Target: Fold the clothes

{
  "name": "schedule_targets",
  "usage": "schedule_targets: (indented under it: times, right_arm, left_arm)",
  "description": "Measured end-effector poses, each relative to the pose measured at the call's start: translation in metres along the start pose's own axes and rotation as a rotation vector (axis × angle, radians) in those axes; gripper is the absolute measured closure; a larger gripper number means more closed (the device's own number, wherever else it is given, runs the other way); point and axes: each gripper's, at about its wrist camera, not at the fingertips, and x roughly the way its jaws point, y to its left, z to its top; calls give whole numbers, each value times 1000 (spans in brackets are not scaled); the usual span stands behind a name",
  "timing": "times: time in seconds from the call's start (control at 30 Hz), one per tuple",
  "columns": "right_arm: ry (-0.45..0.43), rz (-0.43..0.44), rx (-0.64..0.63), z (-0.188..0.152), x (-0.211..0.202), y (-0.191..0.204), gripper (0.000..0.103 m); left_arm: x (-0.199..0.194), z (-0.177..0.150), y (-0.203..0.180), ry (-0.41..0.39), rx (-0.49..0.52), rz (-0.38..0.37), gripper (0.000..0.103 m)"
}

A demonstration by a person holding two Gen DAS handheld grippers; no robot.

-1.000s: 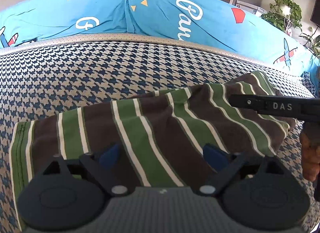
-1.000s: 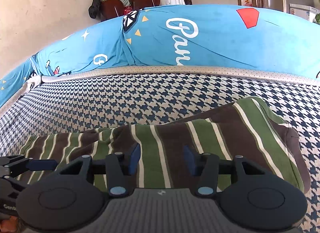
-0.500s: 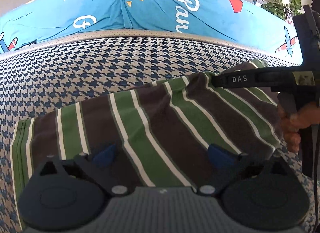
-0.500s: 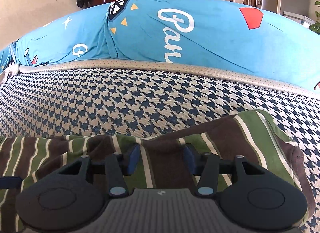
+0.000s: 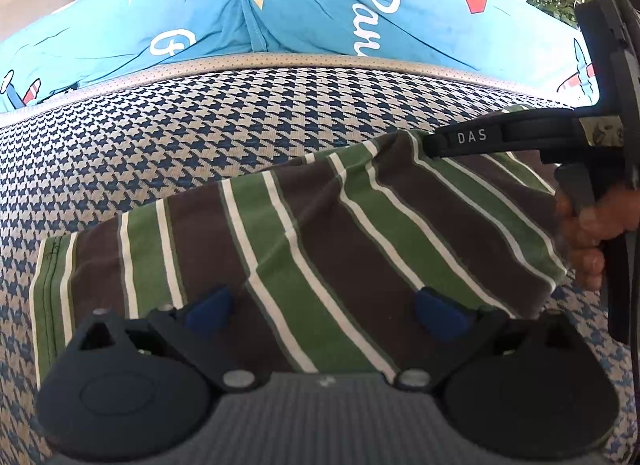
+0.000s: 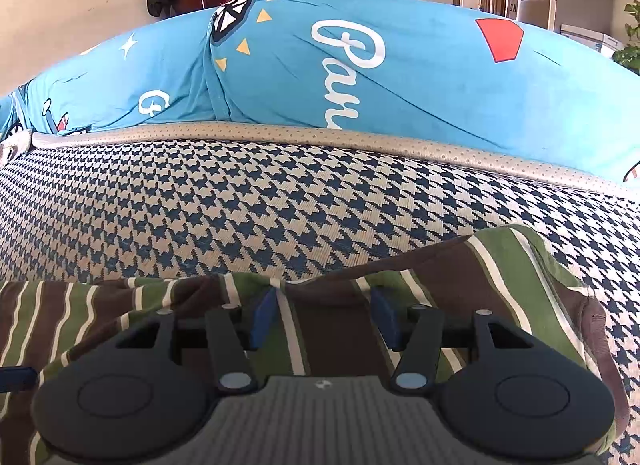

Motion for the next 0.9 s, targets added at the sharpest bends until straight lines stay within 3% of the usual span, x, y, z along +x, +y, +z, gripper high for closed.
schedule_targets:
  times: [0.47, 0.9]
  right_arm:
    - [23, 54, 83, -9, -51, 5, 27]
    - [171, -85, 100, -36, -56, 1, 24]
  left_arm:
    - [-10, 0, -2, 15, -16, -13, 0]
    - [-17, -5, -2, 28, -21, -20, 0]
